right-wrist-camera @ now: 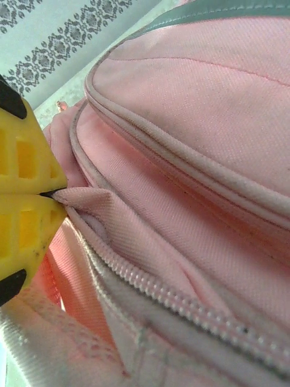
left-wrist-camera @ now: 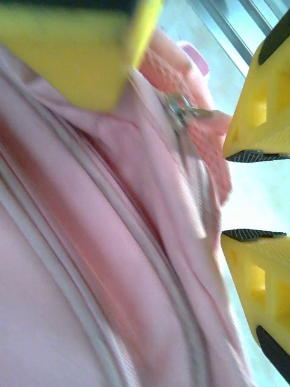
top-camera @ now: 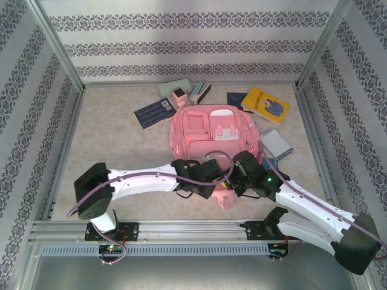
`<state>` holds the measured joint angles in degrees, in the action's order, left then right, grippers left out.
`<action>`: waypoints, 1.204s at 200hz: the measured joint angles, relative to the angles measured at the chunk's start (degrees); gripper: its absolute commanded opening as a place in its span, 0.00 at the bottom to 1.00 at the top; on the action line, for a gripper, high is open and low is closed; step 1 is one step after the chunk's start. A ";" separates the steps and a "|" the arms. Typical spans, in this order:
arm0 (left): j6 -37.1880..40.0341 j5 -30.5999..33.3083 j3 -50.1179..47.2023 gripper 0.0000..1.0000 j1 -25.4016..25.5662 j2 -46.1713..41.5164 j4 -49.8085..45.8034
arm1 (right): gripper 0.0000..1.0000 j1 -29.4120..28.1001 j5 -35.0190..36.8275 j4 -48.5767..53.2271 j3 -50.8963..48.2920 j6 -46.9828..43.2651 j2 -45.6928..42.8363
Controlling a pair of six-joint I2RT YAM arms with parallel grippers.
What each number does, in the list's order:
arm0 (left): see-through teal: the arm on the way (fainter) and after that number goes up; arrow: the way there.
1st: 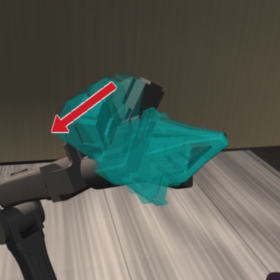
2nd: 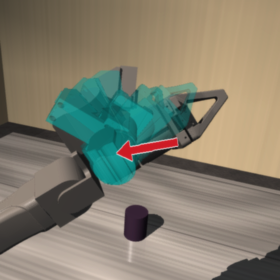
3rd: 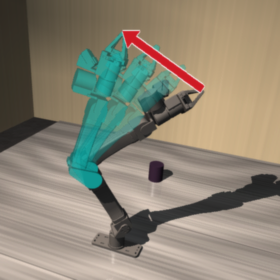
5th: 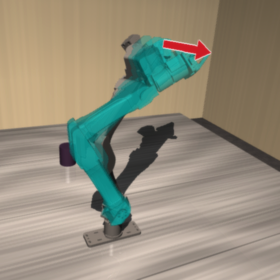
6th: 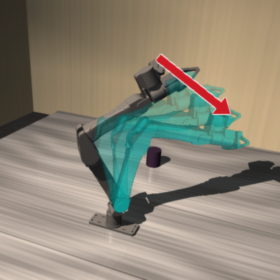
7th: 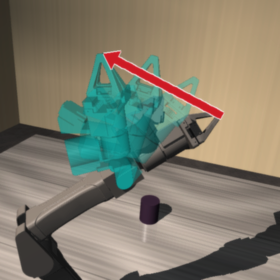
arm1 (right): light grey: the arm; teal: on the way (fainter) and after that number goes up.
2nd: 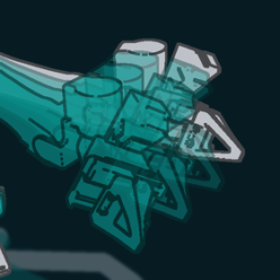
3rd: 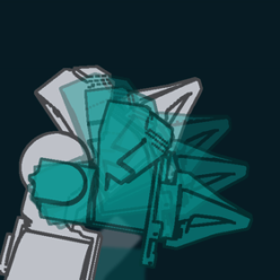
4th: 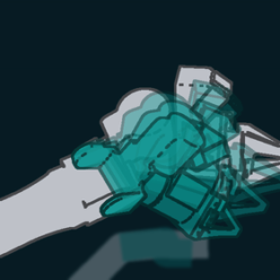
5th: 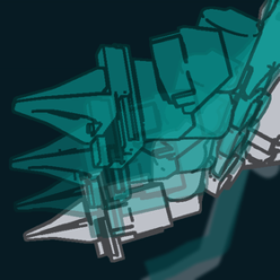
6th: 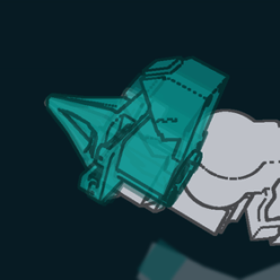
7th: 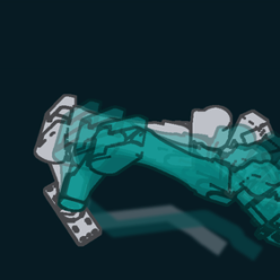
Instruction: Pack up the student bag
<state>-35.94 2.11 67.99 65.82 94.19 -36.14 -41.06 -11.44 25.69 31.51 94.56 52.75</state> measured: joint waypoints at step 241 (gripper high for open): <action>-0.28 -3.41 -14.14 0.42 -5.20 -5.81 13.44 | 0.00 -3.45 -4.02 -15.19 0.24 -0.20 12.87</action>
<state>-36.23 -1.30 53.84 60.62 88.38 -22.70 -44.51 -15.46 10.50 31.75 94.37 65.63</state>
